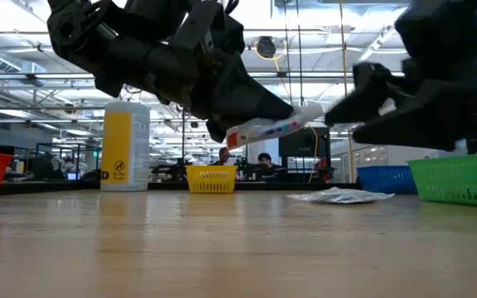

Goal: Pick & Place Travel size toiletries
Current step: Put the toothpaste into the green bin

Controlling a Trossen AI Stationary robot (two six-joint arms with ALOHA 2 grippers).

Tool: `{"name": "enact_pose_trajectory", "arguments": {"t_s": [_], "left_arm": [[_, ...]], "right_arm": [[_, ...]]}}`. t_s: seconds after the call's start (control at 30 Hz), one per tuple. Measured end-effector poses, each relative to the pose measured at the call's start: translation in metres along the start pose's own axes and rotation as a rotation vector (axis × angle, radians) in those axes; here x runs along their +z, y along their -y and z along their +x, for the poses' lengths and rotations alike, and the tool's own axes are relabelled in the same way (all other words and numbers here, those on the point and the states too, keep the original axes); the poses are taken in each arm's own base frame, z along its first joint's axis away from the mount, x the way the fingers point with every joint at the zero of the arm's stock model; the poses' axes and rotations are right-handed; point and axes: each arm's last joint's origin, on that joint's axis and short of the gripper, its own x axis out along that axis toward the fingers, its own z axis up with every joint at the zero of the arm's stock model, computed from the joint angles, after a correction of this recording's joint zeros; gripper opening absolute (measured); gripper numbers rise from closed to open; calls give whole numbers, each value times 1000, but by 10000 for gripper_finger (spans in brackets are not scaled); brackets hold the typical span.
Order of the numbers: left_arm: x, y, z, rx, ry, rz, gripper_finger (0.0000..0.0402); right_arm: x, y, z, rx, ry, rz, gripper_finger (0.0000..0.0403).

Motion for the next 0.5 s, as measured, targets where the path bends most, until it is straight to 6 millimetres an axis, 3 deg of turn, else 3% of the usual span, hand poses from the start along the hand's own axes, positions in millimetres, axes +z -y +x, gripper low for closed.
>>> {"name": "enact_pose_trajectory", "arguments": {"t_s": [0.2,0.37,0.5], "left_arm": [[0,5,1,-13,-3,10,22],[-1,6,1,-16,-7,7,7],[-2,6,1,-18,-18,6,11]], "right_arm": [[20,0,24,-93,2,-202,257],[18,-7,40,-77,-50,-446,241],[16,-11,50,-108,-69,-530,218]]}}
